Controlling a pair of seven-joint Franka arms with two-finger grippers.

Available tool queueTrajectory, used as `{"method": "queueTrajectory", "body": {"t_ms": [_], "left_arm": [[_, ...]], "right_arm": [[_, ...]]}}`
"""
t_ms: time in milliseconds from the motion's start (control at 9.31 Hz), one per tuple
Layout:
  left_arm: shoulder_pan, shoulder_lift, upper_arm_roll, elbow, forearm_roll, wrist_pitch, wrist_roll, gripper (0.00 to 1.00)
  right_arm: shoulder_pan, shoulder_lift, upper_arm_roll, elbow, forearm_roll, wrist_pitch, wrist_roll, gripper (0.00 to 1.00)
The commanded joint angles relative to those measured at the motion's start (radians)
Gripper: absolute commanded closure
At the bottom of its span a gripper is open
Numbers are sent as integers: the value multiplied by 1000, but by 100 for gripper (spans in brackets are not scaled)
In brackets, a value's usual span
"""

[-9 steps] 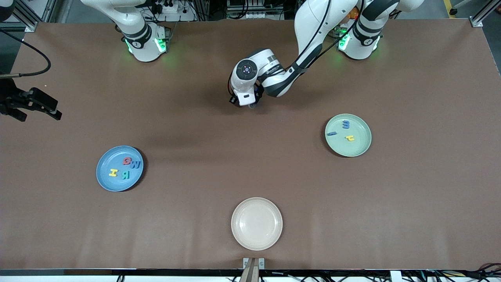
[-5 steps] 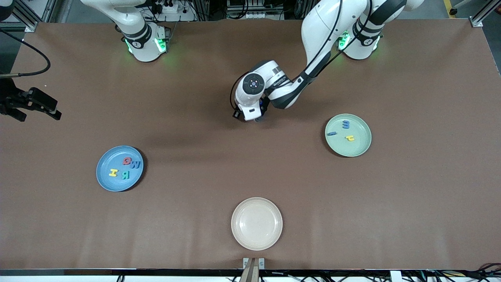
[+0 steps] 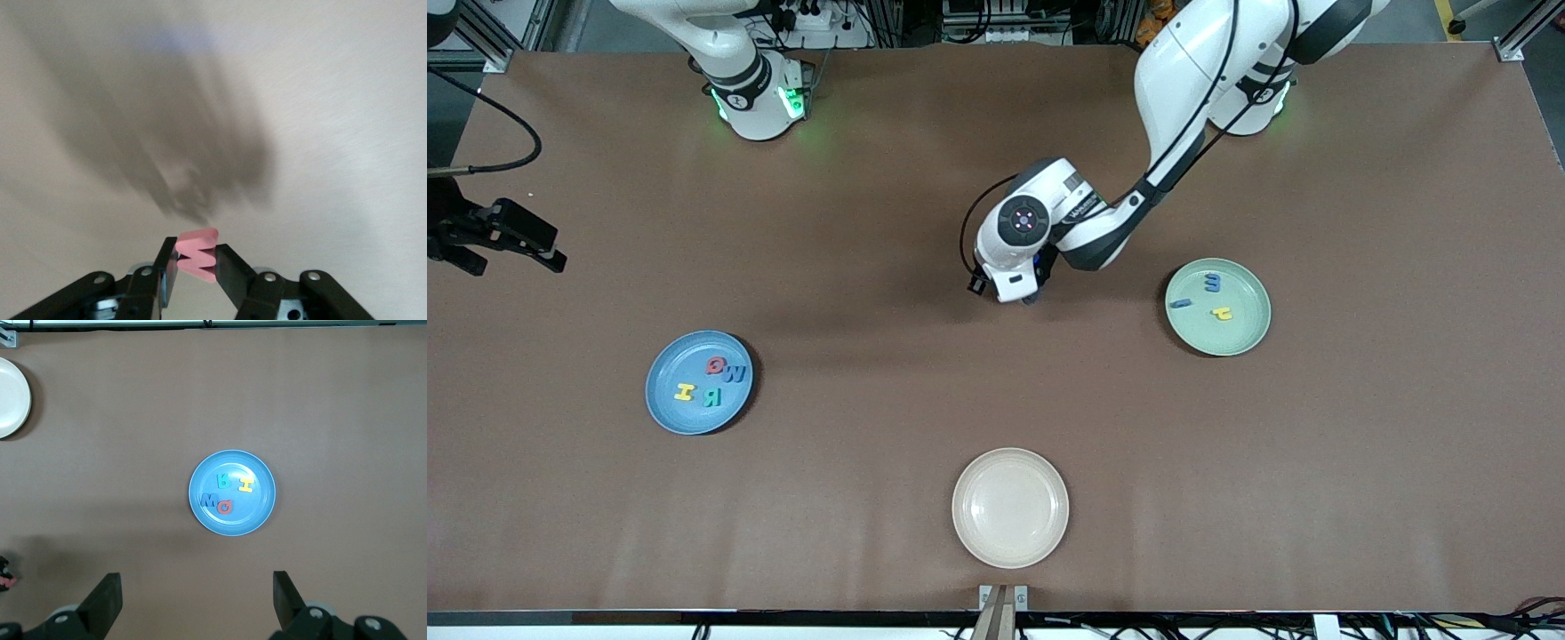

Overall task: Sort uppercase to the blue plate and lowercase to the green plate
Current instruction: 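Carry the pink w to the green plate with the left gripper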

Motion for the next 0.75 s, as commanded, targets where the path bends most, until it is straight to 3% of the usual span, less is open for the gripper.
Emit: {"method": "queueTrajectory", "body": {"t_ms": [0,429,644], "left_arm": [[65,-13,-19,36,10,-61,74,89],[273,-33,-149,47,14,-126,206,89],[327,-83,-160,47,-9,-216,297,89]], "right_arm": [[-4,8,5,20,10,-9,15,0],[-1,8,5,20,10,-14,15,0],[-1,8,5,20,10,-14,15,0]]}}
